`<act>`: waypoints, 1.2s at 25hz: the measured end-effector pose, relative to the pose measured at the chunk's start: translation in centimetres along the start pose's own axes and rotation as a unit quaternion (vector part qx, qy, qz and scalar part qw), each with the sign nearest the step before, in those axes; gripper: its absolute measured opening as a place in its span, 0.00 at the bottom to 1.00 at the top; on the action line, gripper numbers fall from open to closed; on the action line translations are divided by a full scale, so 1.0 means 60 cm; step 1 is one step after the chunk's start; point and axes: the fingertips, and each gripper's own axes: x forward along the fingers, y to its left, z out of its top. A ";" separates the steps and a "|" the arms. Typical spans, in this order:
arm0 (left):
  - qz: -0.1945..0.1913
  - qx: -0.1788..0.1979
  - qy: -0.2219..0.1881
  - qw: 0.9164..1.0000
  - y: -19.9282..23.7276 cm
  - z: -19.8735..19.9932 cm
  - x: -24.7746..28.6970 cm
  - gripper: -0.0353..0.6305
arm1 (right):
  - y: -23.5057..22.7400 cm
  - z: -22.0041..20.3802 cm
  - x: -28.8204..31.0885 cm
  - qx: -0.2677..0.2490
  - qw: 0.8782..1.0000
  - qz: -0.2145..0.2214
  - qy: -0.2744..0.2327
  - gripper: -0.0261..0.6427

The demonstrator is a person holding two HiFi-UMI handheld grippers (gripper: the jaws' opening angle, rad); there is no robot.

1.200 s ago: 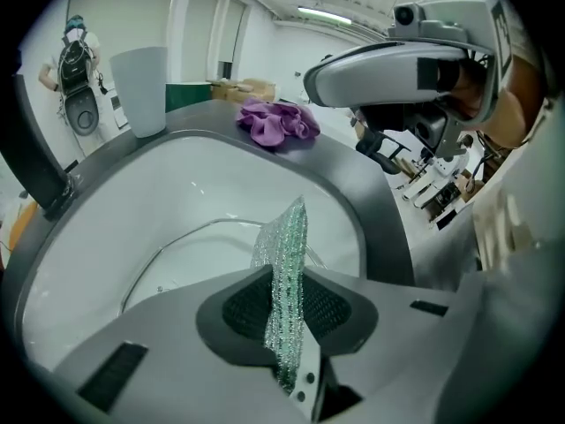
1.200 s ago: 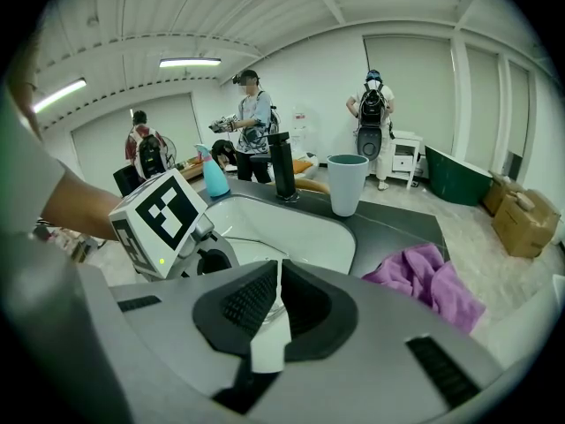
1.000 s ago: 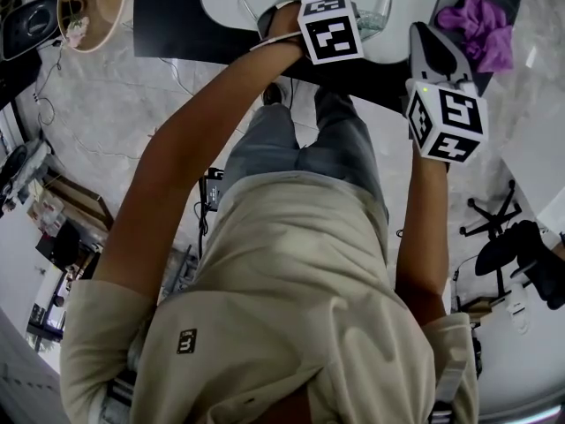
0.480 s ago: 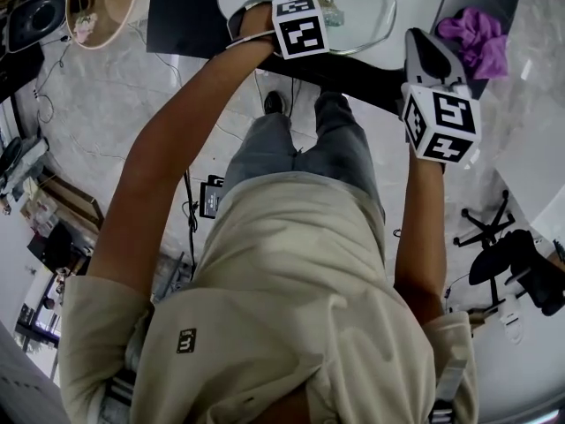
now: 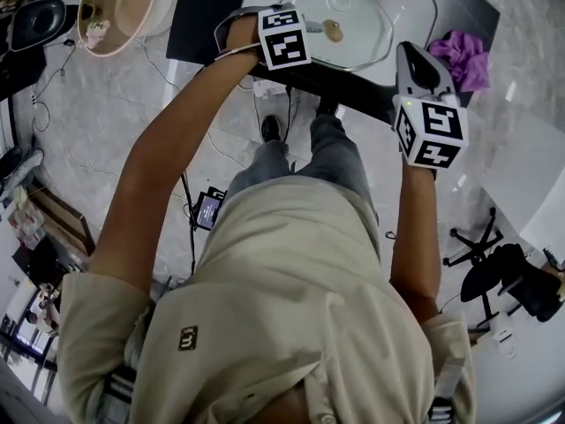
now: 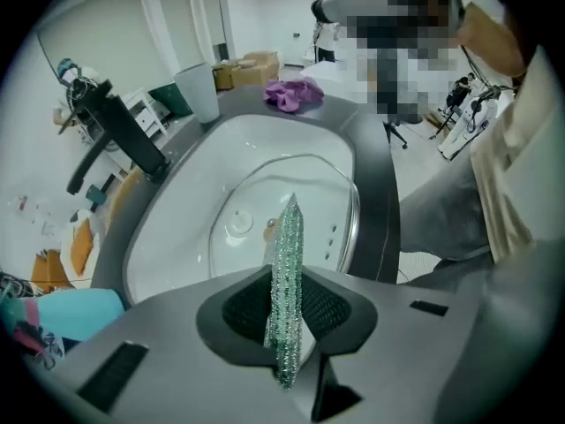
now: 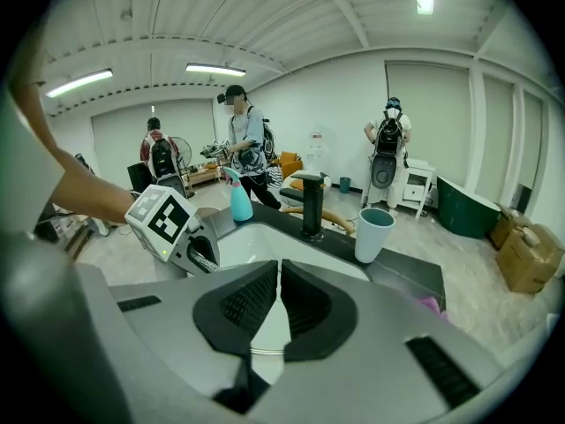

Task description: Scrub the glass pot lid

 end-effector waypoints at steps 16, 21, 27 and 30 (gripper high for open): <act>0.141 -0.119 -0.257 0.949 -0.021 -0.037 -0.369 0.18 | 0.148 0.163 -0.132 -0.024 0.994 0.037 -0.098 0.08; 0.187 -0.146 -0.356 0.904 -0.027 -0.062 -0.523 0.18 | 0.194 0.236 -0.198 -0.013 0.987 0.061 -0.146 0.08; 0.232 -0.159 -0.436 0.855 -0.073 -0.117 -0.684 0.18 | 0.292 0.304 -0.269 -0.039 0.975 0.103 -0.192 0.07; 0.255 -0.145 -0.459 0.838 -0.105 -0.122 -0.742 0.18 | 0.323 0.323 -0.304 -0.057 0.970 0.114 -0.205 0.07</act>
